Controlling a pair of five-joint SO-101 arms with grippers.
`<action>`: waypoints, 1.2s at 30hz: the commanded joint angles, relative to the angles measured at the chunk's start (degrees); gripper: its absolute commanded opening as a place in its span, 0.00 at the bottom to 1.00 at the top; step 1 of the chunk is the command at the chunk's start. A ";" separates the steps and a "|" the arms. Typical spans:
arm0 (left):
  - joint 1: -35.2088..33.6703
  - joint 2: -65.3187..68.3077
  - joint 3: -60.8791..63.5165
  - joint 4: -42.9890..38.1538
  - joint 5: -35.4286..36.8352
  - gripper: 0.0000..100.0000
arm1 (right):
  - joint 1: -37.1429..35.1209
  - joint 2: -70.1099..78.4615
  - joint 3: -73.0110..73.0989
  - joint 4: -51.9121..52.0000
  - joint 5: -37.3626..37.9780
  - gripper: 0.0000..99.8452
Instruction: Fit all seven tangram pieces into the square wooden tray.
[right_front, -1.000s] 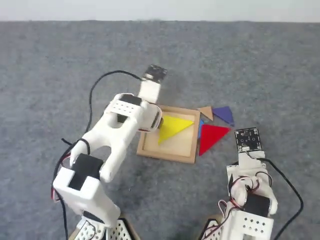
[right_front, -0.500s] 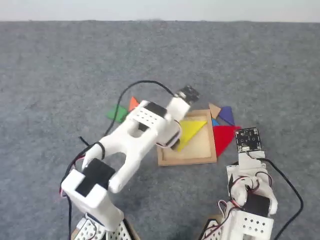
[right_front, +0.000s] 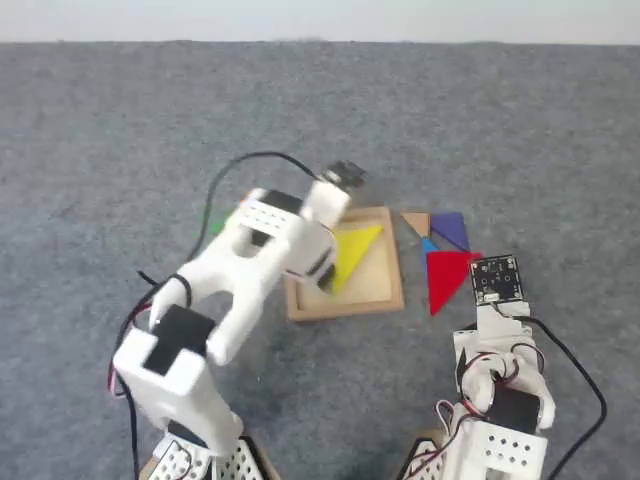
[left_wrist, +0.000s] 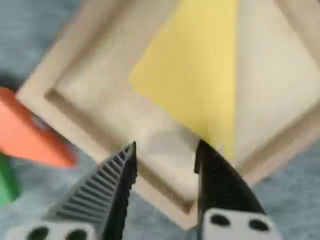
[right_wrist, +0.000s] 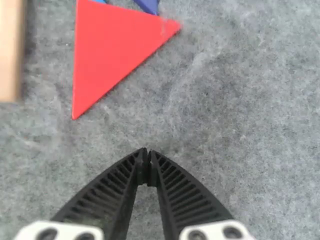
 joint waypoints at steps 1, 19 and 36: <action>-7.56 5.01 -5.67 2.99 -1.93 0.18 | 0.92 0.04 0.79 0.48 0.62 0.01; 2.29 -4.13 2.68 1.85 -3.25 0.18 | 0.92 0.04 0.79 0.48 0.62 0.01; 11.69 -1.49 -1.36 -6.07 1.85 0.18 | 0.92 0.04 0.79 0.48 0.62 0.01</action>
